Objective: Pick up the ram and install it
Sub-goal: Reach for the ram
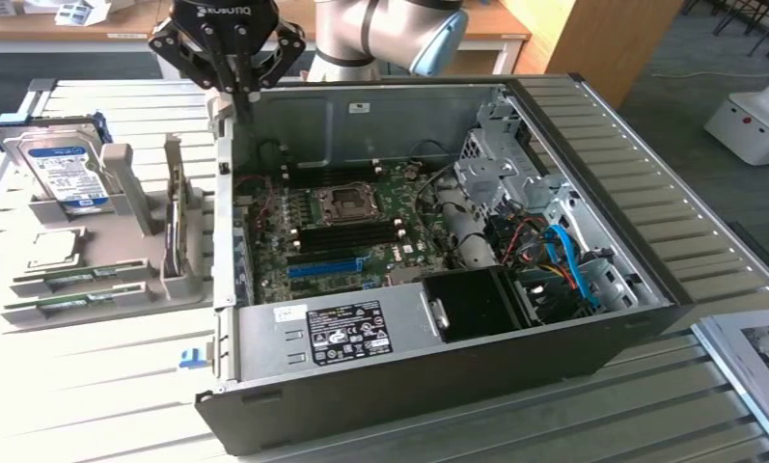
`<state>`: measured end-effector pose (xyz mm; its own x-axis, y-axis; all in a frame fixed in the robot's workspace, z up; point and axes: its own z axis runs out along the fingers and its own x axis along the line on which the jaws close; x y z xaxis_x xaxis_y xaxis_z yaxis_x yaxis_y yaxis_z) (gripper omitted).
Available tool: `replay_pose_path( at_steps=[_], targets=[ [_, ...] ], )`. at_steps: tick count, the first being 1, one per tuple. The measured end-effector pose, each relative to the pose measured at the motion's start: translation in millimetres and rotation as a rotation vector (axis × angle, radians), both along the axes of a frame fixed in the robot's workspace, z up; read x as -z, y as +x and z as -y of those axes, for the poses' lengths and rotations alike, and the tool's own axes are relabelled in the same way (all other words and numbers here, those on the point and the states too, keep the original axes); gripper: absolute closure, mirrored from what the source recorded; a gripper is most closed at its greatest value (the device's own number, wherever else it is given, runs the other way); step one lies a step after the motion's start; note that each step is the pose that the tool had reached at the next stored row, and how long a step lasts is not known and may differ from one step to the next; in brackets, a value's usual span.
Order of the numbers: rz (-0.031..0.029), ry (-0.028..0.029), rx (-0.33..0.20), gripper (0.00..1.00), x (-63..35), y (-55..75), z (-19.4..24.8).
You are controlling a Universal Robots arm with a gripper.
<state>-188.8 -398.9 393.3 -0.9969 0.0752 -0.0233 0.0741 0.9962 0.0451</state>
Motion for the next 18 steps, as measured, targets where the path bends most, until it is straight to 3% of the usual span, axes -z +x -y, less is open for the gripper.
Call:
replay_pose_path(
  at_steps=[18],
  targets=[
    [0.0, 0.0, 0.0, 0.9, 0.0, -28.6, 0.0]
  ],
)
